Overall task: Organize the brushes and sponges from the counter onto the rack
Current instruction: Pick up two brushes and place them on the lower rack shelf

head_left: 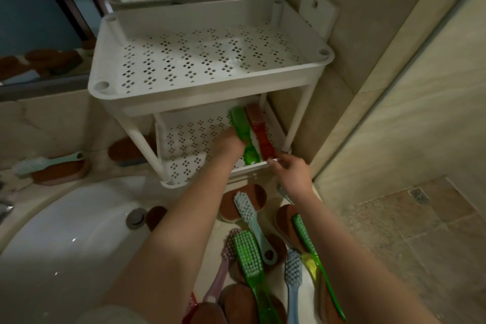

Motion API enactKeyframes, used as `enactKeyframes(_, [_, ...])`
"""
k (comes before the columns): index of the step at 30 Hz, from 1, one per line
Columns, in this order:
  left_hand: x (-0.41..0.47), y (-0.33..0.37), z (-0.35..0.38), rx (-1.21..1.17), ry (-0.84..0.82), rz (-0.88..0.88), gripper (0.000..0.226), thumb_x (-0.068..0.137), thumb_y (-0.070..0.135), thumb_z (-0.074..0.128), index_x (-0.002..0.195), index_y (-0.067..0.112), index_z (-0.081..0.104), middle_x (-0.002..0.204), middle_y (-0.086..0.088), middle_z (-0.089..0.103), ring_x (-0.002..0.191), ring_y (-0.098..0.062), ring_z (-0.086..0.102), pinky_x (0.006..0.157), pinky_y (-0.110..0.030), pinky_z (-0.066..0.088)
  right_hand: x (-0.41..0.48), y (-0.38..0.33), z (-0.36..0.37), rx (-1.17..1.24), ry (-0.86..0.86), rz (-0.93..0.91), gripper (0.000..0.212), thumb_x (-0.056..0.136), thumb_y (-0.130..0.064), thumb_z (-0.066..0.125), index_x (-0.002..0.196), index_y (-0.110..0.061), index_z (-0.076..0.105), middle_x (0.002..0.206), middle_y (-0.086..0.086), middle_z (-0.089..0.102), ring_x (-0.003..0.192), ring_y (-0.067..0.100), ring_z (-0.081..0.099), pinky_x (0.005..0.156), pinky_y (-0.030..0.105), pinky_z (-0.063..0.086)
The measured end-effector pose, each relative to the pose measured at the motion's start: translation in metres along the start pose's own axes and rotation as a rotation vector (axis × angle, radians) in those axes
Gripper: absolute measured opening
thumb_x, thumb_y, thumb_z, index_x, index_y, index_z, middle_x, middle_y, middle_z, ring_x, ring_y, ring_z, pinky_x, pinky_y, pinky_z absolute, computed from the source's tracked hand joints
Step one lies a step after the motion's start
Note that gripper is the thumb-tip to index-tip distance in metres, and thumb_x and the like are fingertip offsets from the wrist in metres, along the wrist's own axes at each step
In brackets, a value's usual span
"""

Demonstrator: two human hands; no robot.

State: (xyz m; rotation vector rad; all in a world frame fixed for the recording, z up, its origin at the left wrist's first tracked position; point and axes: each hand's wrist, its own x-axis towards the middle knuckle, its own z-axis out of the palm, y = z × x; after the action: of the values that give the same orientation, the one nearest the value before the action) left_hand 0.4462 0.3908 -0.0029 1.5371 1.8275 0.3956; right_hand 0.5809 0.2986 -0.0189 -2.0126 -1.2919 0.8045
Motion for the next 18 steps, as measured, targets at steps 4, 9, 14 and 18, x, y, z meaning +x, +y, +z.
enactKeyframes(4, [-0.014,-0.006,-0.006,-0.073,-0.012,0.024,0.034,0.092,0.024,0.054,0.121,0.007,0.051,0.116,-0.014,0.06,0.101,-0.028,0.06,0.081,-0.032,0.047,-0.009,-0.004,-0.002,-0.052,-0.015,-0.017,0.044,0.089,-0.04,0.061,0.128,-0.019,0.059,0.116,0.004,0.068,0.109,0.024,0.061,0.09,0.033,0.047])
enactKeyframes(9, [-0.059,-0.024,-0.022,-0.196,0.187,0.114,0.037,0.091,0.029,0.057,0.121,0.007,0.055,0.114,-0.011,0.063,0.099,-0.023,0.06,0.082,-0.029,0.044,-0.042,-0.023,0.005,0.045,0.113,-0.139,0.028,0.09,-0.028,0.06,0.116,-0.019,0.057,0.082,0.0,0.066,0.08,0.025,0.065,0.069,0.032,0.048])
enactKeyframes(14, [-0.114,-0.076,-0.042,-0.368,0.273,0.225,0.02,0.087,0.015,0.062,0.069,0.013,0.055,0.056,0.005,0.05,0.051,-0.002,0.047,0.055,-0.018,0.037,-0.071,-0.049,0.032,0.025,-0.001,-0.31,0.011,0.087,-0.024,0.062,0.093,-0.016,0.059,0.068,-0.002,0.059,0.064,0.019,0.057,0.06,0.03,0.043])
enactKeyframes(18, [-0.137,-0.136,-0.065,-0.349,0.263,0.021,0.019,0.088,0.015,0.06,0.071,0.006,0.057,0.061,-0.001,0.053,0.059,-0.008,0.049,0.057,-0.017,0.039,-0.094,-0.064,0.071,-0.058,-0.205,-0.409,0.007,0.085,-0.02,0.063,0.09,-0.014,0.063,0.071,0.004,0.065,0.066,0.021,0.061,0.061,0.03,0.045])
